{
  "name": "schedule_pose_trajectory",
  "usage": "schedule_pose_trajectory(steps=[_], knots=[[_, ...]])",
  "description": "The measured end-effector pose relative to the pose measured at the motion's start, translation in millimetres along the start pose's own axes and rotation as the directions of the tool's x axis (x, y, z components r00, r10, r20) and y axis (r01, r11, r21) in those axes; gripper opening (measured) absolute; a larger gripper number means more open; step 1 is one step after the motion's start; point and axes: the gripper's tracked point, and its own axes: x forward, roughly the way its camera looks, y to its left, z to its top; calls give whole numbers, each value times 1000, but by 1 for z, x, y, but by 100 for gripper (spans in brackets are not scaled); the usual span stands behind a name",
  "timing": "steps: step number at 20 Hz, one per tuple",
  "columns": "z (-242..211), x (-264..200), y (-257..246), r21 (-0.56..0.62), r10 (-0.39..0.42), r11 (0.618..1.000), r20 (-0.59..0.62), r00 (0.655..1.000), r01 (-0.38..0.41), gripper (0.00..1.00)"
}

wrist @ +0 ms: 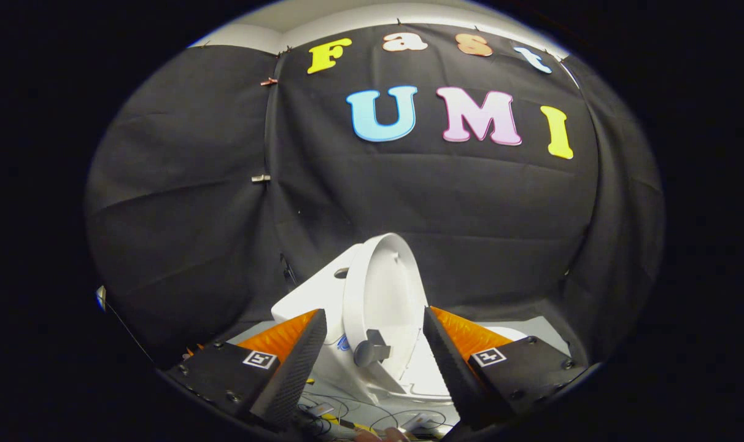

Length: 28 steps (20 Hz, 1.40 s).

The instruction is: Open the toilet lid.

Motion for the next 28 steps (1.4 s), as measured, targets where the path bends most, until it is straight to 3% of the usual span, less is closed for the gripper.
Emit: schedule_pose_trajectory(steps=[9,14,21,28], knots=[[81,-69,-51,11,-53,999,184,982,52,99],[103,-101,-87,30,-106,994,241,965,101,98],[136,-157,-128,41,-169,985,363,916,166,98],[144,-188,-151,32,-203,978,412,888,208,98]])
